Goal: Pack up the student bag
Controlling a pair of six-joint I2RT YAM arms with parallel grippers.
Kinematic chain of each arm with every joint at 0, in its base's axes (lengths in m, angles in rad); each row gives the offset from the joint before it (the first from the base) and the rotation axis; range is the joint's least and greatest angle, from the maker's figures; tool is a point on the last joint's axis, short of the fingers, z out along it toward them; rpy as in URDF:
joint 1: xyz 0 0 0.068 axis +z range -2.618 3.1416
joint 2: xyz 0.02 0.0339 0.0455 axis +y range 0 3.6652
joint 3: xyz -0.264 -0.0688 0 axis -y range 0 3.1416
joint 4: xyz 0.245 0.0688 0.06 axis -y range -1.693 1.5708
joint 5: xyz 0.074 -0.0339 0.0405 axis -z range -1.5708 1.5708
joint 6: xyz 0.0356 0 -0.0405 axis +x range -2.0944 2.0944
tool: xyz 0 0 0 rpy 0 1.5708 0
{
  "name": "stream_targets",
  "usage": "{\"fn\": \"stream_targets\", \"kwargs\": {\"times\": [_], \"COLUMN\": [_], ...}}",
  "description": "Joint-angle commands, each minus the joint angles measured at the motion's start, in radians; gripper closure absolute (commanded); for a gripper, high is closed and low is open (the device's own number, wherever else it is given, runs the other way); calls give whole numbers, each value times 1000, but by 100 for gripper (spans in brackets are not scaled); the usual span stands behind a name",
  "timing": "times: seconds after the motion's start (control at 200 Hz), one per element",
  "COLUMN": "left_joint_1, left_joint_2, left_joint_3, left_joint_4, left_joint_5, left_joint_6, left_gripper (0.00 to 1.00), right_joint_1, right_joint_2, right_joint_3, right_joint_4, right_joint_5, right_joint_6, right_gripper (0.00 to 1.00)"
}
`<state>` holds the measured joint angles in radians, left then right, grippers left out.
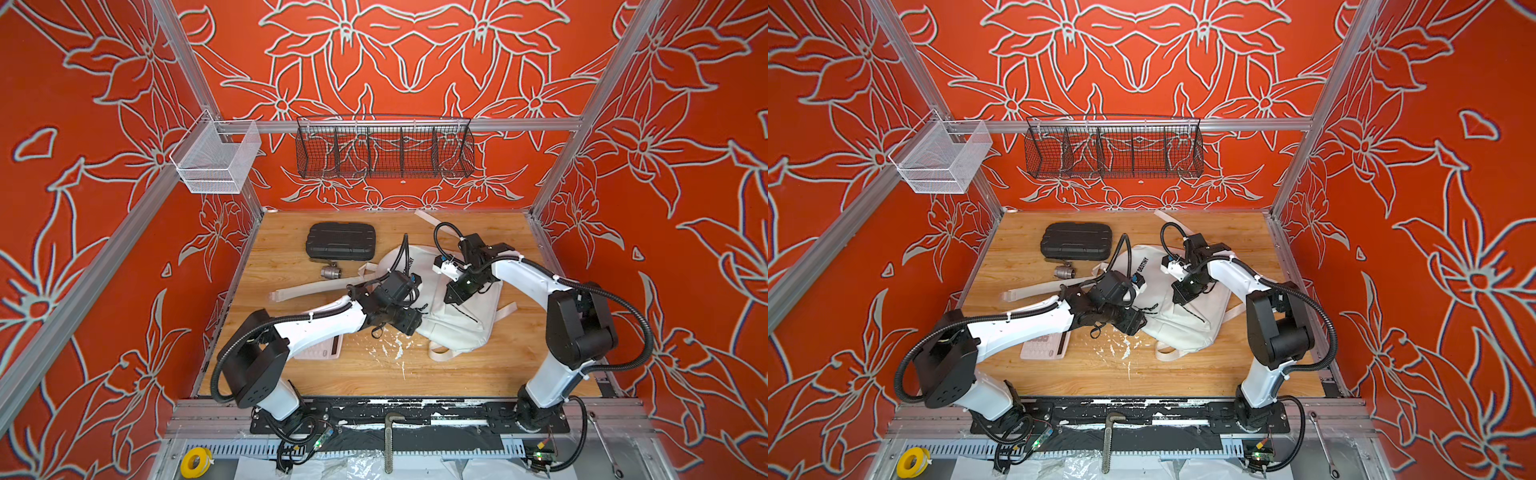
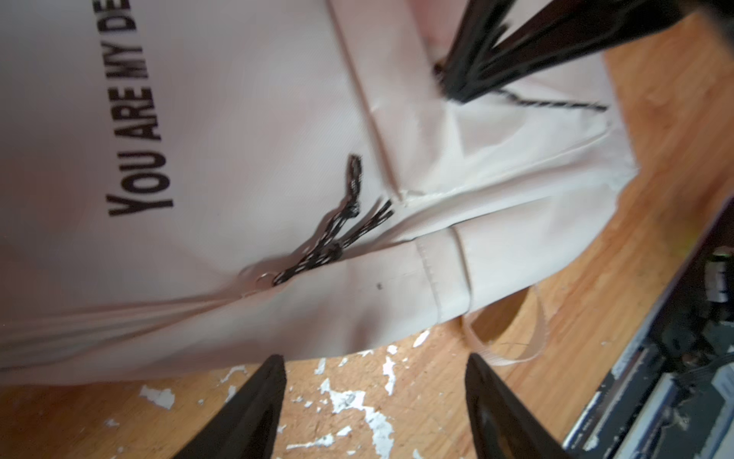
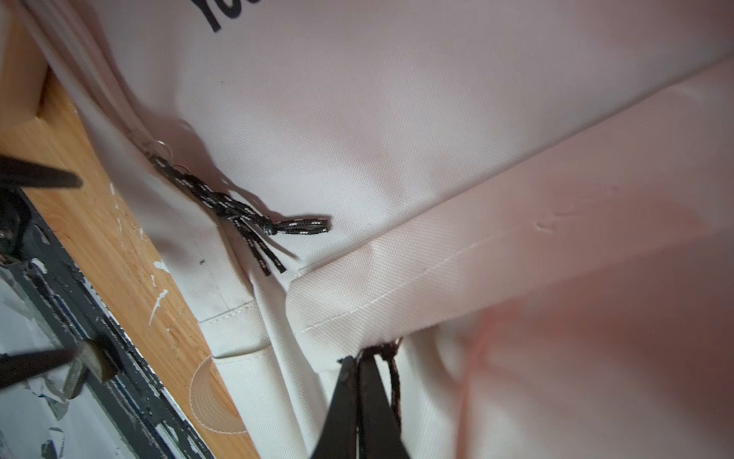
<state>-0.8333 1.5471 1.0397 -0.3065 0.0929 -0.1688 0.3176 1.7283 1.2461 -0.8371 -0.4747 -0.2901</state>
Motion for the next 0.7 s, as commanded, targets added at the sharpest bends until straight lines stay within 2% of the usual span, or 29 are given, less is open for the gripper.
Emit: {"fn": "stream_targets", "kwargs": {"times": [0.0, 0.105, 0.195, 0.34, 0.475, 0.696], "left_joint_1": [-45, -99, -114, -118, -118, -119], "left_joint_2": [9, 52, 127, 234, 291, 398], "left_joint_3": [10, 64, 125, 162, 166, 211], "left_joint_4": [103, 114, 99, 132, 213, 181], "left_joint_5": [-44, -139, -216, -243, -212, -310], "left_joint_6": [112, 150, 126, 88, 48, -54], "left_gripper": [27, 26, 23, 22, 21, 22], "right_joint_1": [10, 9, 10, 10, 9, 10], "right_joint_2": [1, 3, 0, -26, -34, -27], "right_joint_3": [13, 12, 10, -4, -7, 18], "right_joint_4": [-19, -35, -56, -65, -72, -105], "right_joint_5": [-55, -22, 5, 15, 13, 36], "right_joint_6": [44, 45, 39, 43, 49, 65], "right_gripper": [100, 100, 100, 100, 100, 100]}}
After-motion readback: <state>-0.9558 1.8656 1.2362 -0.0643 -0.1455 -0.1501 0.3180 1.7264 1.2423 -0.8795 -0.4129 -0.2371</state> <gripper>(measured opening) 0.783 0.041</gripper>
